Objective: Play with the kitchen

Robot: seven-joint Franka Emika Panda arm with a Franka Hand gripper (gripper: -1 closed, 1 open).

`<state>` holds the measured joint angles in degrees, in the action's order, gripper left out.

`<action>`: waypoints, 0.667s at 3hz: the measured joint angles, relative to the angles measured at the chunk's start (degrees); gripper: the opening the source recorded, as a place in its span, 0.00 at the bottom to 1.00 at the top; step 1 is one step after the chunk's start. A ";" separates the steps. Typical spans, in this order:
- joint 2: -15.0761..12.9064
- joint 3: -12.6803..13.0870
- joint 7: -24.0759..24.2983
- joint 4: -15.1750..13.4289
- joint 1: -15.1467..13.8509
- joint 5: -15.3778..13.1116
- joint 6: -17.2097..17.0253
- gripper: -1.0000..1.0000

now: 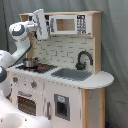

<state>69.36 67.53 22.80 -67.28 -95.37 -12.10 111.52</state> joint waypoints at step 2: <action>-0.79 -2.51 -0.32 -8.41 6.42 -0.34 -3.48 0.00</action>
<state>68.57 65.02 22.48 -75.69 -88.95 -12.43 108.04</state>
